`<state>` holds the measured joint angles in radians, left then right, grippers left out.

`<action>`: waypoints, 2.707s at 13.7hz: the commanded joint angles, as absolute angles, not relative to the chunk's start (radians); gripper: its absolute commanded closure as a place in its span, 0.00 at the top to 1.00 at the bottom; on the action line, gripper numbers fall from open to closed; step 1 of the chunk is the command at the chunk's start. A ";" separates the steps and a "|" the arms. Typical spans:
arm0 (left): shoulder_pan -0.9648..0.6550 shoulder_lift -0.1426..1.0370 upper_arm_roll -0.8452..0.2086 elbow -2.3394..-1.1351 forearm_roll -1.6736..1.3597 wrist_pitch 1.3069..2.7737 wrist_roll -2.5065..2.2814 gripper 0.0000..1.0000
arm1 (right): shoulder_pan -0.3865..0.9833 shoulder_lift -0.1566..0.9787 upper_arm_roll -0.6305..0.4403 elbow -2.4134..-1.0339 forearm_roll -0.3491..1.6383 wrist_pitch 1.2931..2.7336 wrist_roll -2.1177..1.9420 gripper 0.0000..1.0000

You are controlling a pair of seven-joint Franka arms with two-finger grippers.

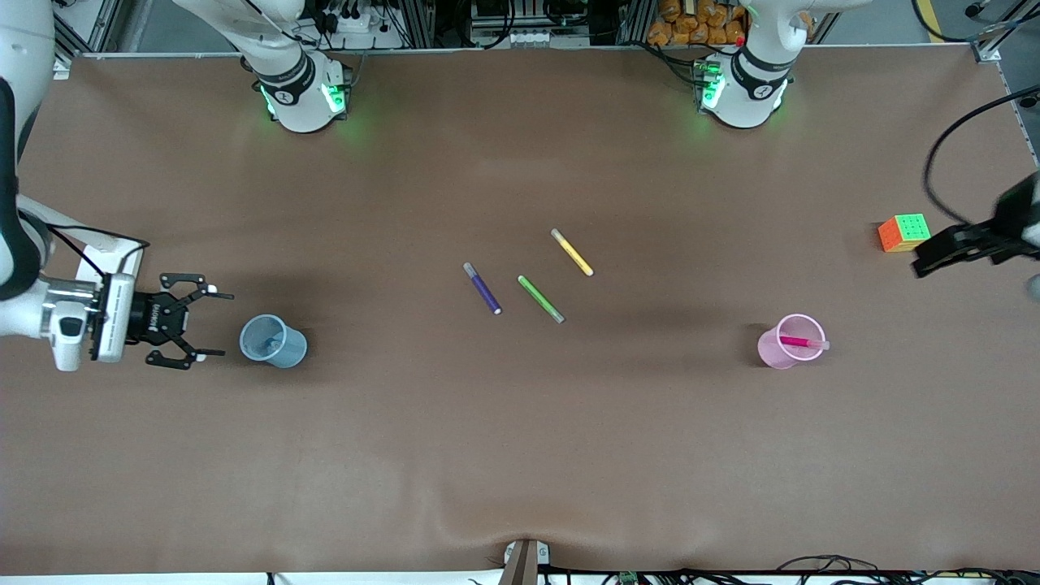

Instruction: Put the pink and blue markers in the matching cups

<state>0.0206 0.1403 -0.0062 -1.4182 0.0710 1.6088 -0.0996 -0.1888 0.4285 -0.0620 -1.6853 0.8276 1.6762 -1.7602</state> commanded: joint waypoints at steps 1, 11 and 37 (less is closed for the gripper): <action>0.038 0.106 -0.011 -1.434 0.052 1.577 -0.041 1.00 | -0.150 0.371 -0.057 -1.695 0.752 1.657 -1.524 1.00; 0.032 0.086 -0.020 -1.442 0.052 1.514 -0.035 1.00 | -0.084 0.223 -0.058 -1.695 0.334 1.698 -0.880 1.00; -0.006 -0.055 -0.035 -1.575 0.051 1.480 -0.037 1.00 | -0.037 -0.037 -0.048 -1.588 0.035 1.459 0.032 1.00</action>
